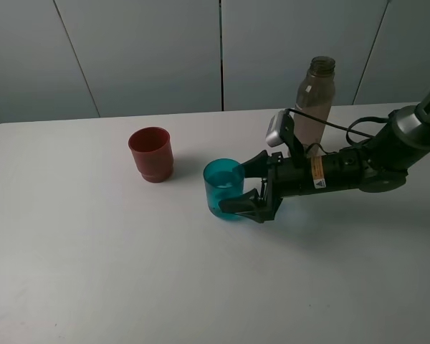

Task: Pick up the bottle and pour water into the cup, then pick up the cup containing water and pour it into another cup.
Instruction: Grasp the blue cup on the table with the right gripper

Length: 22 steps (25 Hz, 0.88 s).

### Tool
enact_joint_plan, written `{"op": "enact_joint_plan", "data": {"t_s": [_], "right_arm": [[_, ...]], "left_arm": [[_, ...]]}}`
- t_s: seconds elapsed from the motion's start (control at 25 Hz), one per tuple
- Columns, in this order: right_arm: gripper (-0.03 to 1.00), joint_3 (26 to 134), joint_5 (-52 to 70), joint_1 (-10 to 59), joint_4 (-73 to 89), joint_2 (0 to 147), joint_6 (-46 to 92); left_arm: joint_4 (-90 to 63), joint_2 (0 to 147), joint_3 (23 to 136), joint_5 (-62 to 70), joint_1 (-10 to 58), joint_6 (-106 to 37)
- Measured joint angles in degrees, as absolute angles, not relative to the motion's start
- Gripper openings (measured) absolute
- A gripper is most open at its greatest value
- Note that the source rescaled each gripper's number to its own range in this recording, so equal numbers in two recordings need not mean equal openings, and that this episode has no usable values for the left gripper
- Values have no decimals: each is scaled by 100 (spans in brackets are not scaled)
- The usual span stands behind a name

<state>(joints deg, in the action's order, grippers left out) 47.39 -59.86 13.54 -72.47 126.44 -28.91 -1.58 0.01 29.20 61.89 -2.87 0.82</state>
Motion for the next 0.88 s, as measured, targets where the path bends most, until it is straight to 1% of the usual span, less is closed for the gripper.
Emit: {"op": "enact_joint_plan", "data": {"t_s": [0.36,0.88], "right_arm": [[100,5043,-5912,1575,-7688,12644,-3018],[100,5088,-5769,1712,-7574,12644,-3063]], "left_arm": [[-158,1,2920,6189,-287,82],[-158,1,2920,6189,-287,101]]}}
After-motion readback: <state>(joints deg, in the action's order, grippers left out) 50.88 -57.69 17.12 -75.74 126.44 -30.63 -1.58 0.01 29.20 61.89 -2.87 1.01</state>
